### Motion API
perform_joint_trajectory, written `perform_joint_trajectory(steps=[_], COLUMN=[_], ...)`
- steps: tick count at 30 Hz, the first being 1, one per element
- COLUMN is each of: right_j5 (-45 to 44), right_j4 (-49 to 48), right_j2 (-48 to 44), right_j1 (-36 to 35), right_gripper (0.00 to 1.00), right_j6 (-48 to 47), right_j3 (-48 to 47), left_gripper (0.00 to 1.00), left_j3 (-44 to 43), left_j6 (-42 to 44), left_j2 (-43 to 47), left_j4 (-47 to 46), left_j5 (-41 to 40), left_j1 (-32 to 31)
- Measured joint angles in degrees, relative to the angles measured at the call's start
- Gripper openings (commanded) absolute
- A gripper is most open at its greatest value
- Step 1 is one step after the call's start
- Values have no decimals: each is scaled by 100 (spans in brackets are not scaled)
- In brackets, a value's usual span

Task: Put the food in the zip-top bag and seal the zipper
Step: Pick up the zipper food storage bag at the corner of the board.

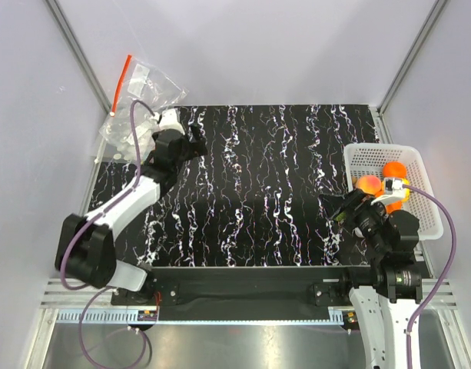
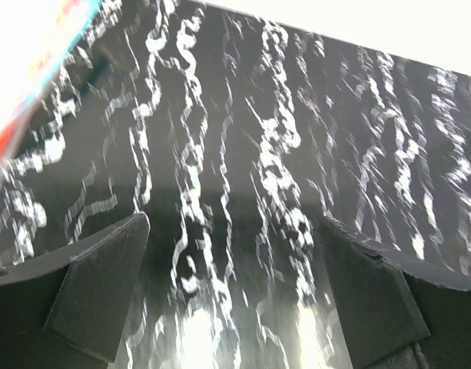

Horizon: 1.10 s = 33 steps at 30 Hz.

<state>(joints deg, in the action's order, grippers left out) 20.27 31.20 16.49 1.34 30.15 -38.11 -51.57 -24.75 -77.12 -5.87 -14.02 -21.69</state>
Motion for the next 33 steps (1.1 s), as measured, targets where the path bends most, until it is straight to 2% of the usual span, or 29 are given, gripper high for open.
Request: perform_joint_trajectory(steps=[4, 11, 14, 18, 24, 33], right_j5=[153, 671, 828, 944, 1043, 1095], right_j4=[-13, -203, -313, -350, -345, -282], right_j2=[-13, -151, -256, -267, -264, -219], right_j1=[0, 0, 0, -2, -9, -11], right_gripper=[100, 100, 100, 100, 100, 100], right_j6=[-37, -31, -26, -26, -35, -35], right_j3=[0, 2, 33, 66, 66, 52], left_gripper=[99, 99, 99, 99, 99, 99], left_j3=[-1003, -3259, -4389, -5410, -6511, -7064], left_j6=[326, 1102, 1683, 2588, 3862, 4699], left_j2=[-955, -2675, -3576, -4564, -5895, -6822], left_j4=[59, 374, 485, 538, 581, 234], left_j5=[-229, -708, -1062, -1364, -1659, -1709], left_j1=[184, 562, 640, 669, 697, 1064])
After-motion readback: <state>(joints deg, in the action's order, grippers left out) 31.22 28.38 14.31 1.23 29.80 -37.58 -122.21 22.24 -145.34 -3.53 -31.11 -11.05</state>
